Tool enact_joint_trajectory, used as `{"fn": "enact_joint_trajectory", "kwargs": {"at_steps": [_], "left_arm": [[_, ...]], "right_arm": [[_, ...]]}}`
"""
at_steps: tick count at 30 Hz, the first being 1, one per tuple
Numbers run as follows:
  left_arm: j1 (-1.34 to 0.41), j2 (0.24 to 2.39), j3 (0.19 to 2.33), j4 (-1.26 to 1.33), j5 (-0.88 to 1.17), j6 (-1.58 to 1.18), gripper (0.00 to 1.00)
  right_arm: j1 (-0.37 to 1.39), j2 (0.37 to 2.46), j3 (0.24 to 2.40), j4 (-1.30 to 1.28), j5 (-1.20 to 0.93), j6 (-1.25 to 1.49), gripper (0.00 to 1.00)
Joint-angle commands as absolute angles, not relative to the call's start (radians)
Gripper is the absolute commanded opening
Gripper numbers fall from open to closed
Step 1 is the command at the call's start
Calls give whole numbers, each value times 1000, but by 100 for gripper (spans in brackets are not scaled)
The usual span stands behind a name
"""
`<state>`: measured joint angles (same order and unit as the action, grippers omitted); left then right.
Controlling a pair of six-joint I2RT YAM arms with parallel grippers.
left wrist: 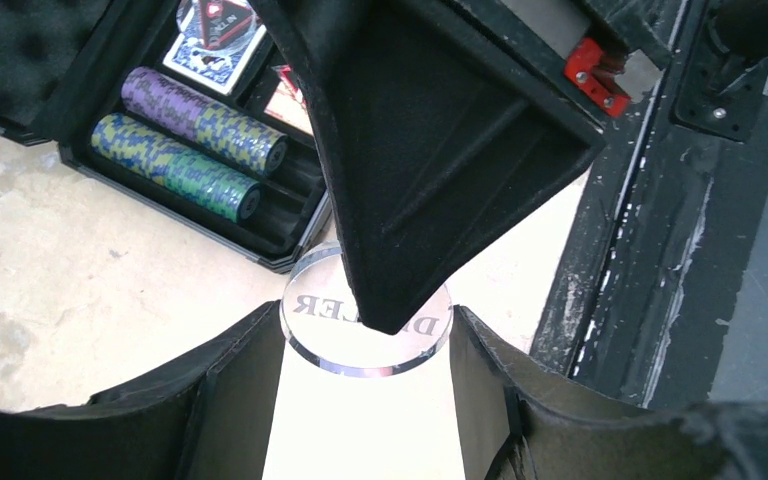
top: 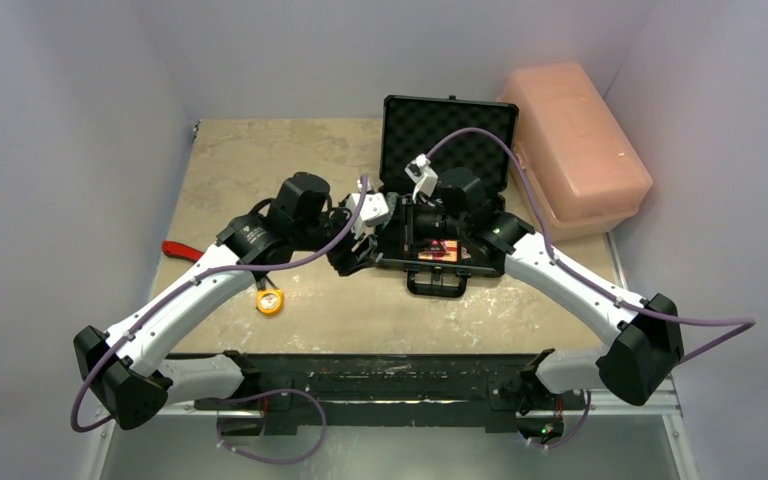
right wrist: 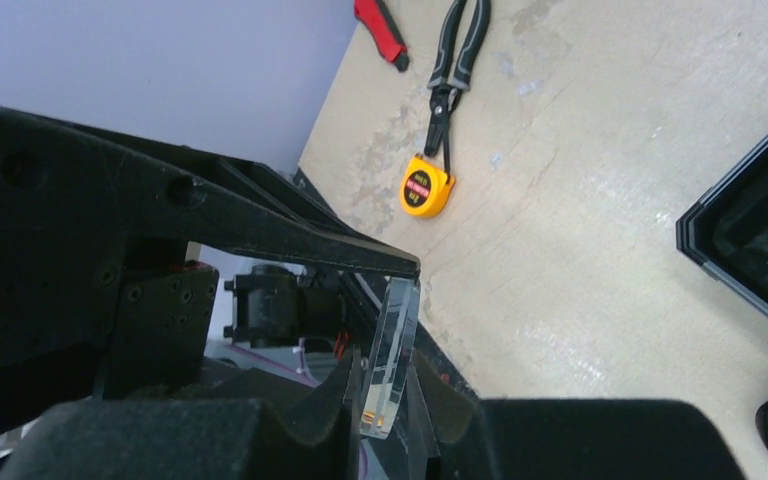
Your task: Pack up texas hold em set
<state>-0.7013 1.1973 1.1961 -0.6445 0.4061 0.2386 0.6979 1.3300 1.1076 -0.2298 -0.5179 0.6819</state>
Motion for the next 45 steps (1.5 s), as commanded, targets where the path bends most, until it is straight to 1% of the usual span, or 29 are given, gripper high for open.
{"fn": "enact_joint_trajectory", "kwargs": {"at_steps": [1,3,4,5,9,10,11,13,17,19,21,26,33,35,39,43,45], "left_arm": [[-699,1186,1213,-618,373,268,0],[-698,1181,1210,-617,364,268,1],[-698,1180,1208,-617,360,270,6],[-698,1179,1207,-615,357,269,12],[-698,1177,1203,-614,334,268,52],[-698,1174,1201,-612,328,269,58],[-699,1170,1196,-608,325,270,66],[-699,1163,1190,-605,321,274,74],[-698,1149,1182,-603,316,283,85],[-698,1142,1176,-600,315,284,88],[-698,1134,1172,-596,314,286,90],[-696,1114,1165,-584,302,285,90],[-688,1085,1150,-560,273,268,90],[-685,1074,1144,-549,234,259,90],[-674,1057,1128,-517,91,227,90],[-653,1046,1123,-505,-35,195,90],[-640,1037,1119,-498,-59,183,90]], "right_arm": [[708,1328,1164,-242,-486,670,12],[710,1330,1166,-246,-485,672,3],[712,1331,1168,-247,-484,673,0],[713,1332,1170,-250,-482,672,0],[718,1332,1173,-251,-476,675,0],[719,1332,1173,-251,-473,676,0],[719,1329,1173,-251,-469,676,0],[719,1323,1172,-248,-457,680,0],[720,1310,1170,-234,-427,690,0],[719,1303,1170,-228,-405,695,0],[719,1296,1168,-227,-377,697,0],[719,1272,1149,-215,-311,715,0],[712,1226,1104,-221,-161,733,0],[703,1214,1086,-220,-123,736,0],[668,1203,1055,-223,-66,728,0],[580,1201,1008,-194,-106,727,0],[543,1205,989,-177,-131,724,0]]}}
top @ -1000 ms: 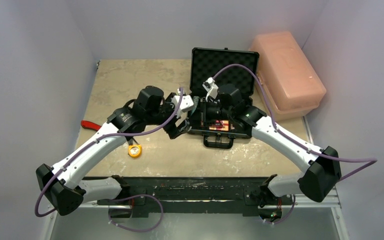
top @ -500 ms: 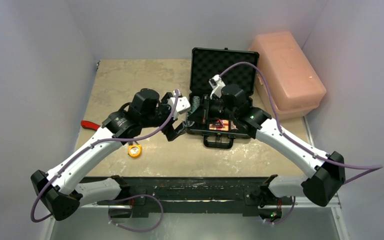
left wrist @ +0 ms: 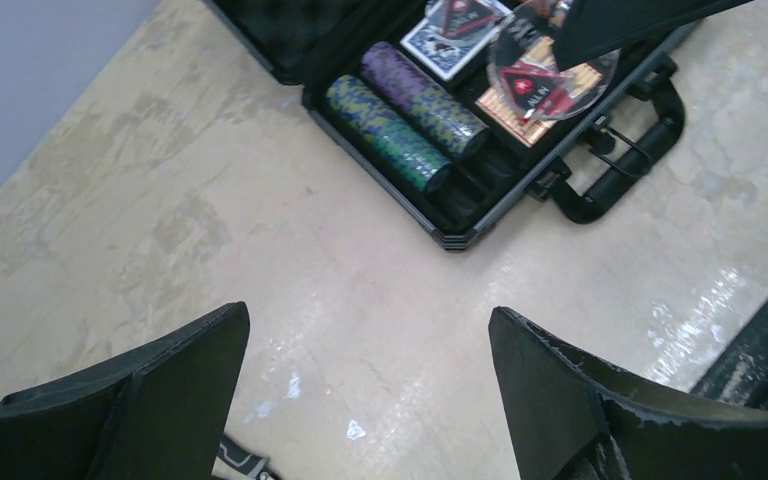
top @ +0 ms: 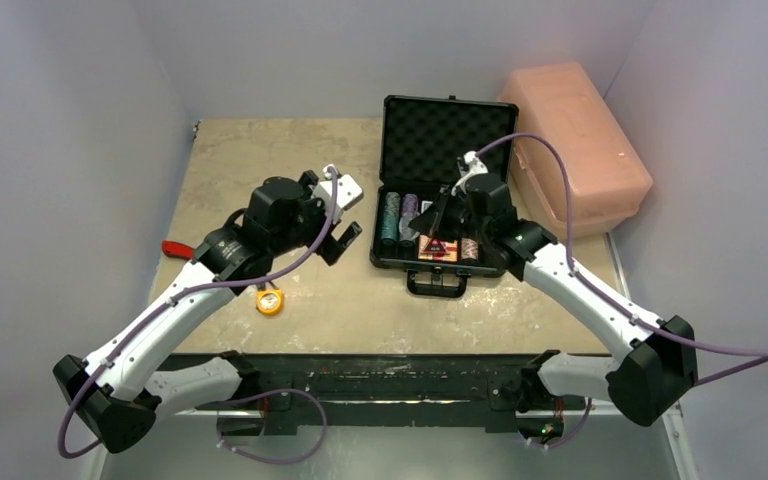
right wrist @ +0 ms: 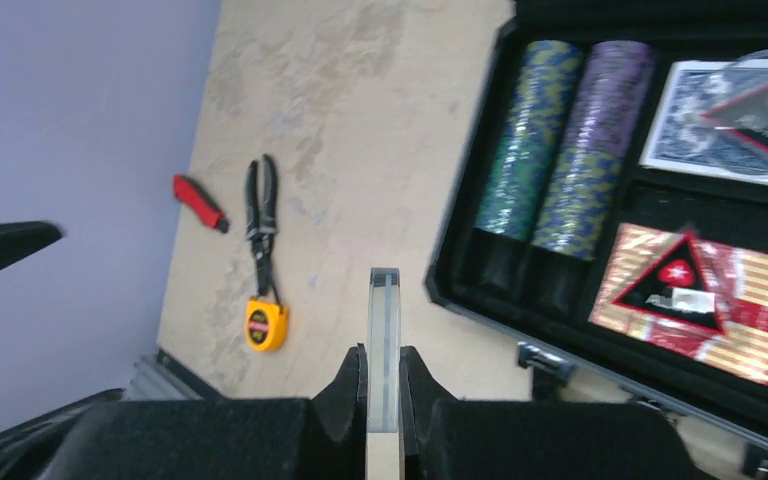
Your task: Pack up texas hold em set
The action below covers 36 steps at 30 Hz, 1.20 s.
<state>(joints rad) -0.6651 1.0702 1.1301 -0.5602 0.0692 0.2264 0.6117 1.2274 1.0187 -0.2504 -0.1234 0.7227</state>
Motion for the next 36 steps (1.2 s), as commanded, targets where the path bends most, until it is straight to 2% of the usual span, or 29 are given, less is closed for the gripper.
{"fn": "enact_joint_trajectory", "kwargs": {"at_steps": [1,22,36], "left_arm": [[-636,1034,1117,-495,-67,178,90],[-624,1027,1115,-503,-124,172,88],[-623,1038,1118,-505,-116,173,87]], "right_arm": [[530,1210,984,-176,-138,719,0],[342,1409,878,-21,-327,665,0],[302,1518,837,26,-376,641,0]]}}
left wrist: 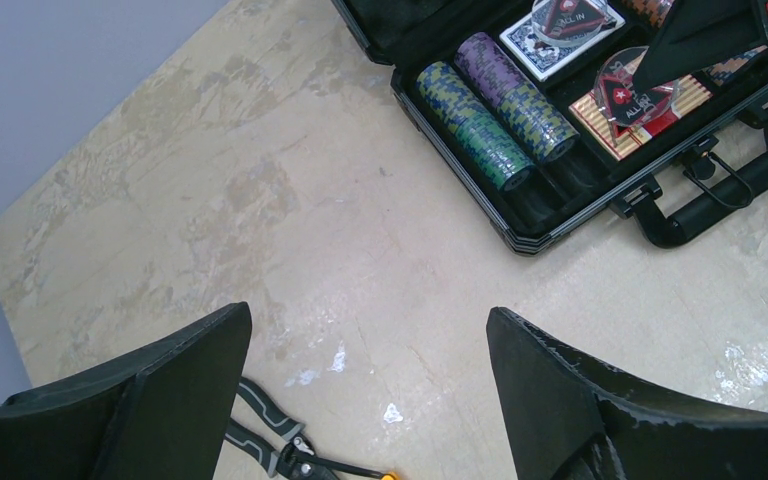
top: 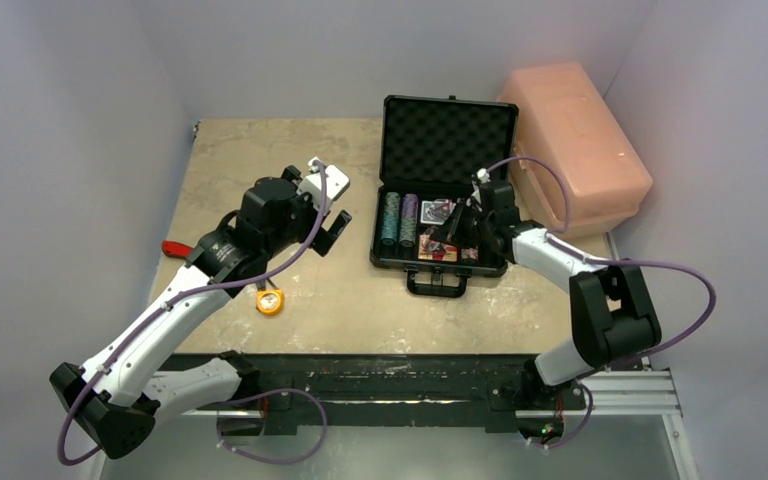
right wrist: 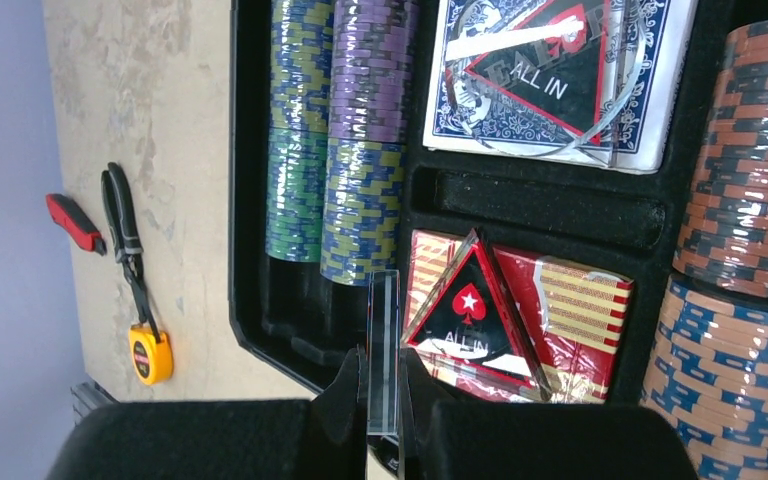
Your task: Pack up texas hold em set
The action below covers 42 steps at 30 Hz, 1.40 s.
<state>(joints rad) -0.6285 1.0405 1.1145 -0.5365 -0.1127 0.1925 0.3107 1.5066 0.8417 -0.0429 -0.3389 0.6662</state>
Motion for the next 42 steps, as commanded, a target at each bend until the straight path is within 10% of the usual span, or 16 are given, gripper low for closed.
{"fn": "enact_joint_trajectory", "kwargs": {"at_steps": [1,13,27,42], "left_arm": [[-624,1039,1118,-506,-116,173,87],[-624,1040,1118,-508,-113,173,86],[-623,1040,1118,-509,-111,175,86],[-623,1041,1118,-511,-112,176,86]], "right_arm": [[301,1524,836,27,-377,641,0],[274,1581,818,24,-378,632,1],[261,1549,808,-36,-334,615,50],[260,1452,838,-143,-258,565,52]]}}
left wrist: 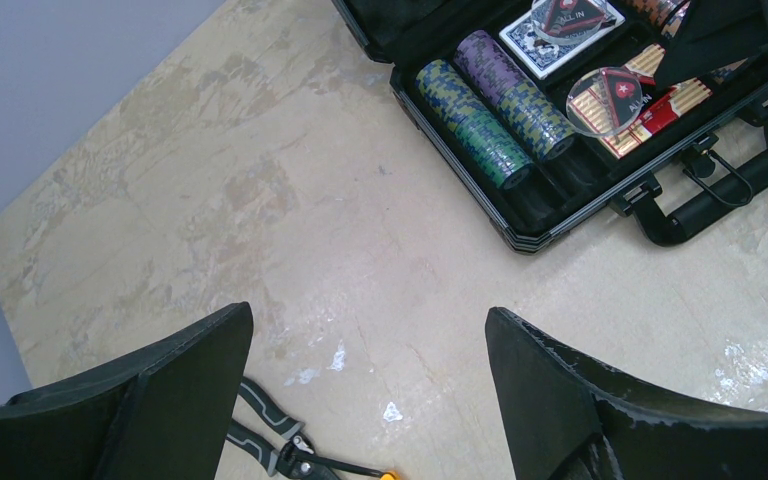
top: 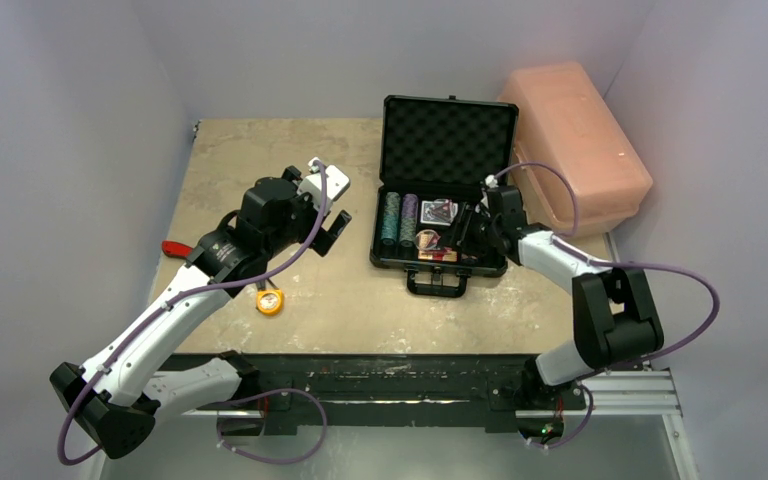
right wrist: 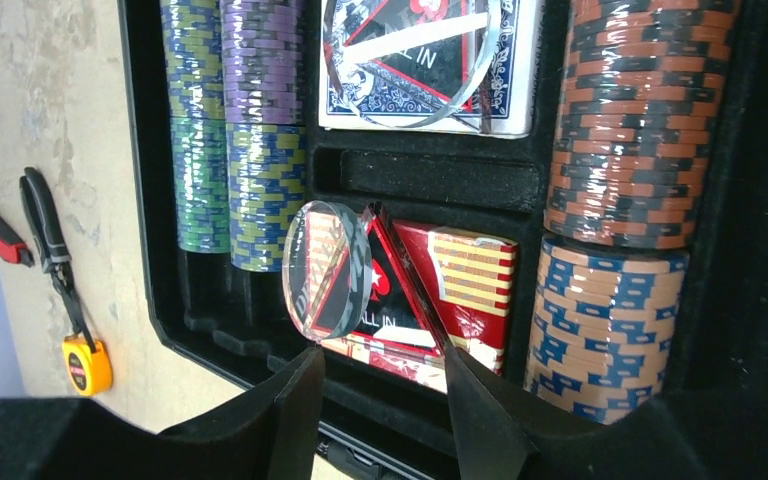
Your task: Pack up texas hold em set
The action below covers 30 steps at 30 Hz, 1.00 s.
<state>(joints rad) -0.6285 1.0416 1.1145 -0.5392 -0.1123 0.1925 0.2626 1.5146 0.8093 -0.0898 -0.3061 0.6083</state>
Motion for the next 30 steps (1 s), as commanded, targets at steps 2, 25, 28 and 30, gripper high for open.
{"fn": "enact_joint_trajectory", "kwargs": {"at_steps": [2,25,28,30], "left_arm": [[-624,1040,1118,-511,-114,177,86],[-620,1082,1122,-490,-220,121,96],[-621,1077,1121,-490,-230,123,96],[-620,1074,1121,-490,-234,126,96]], "right_arm": [[260,1429,848,-165,-247,554,52],[260,1225,1041,-260,-10,534,86],[261,1258,1123,-260,7,590,91],[260,1281,1180,-261,50,631,94]]}}
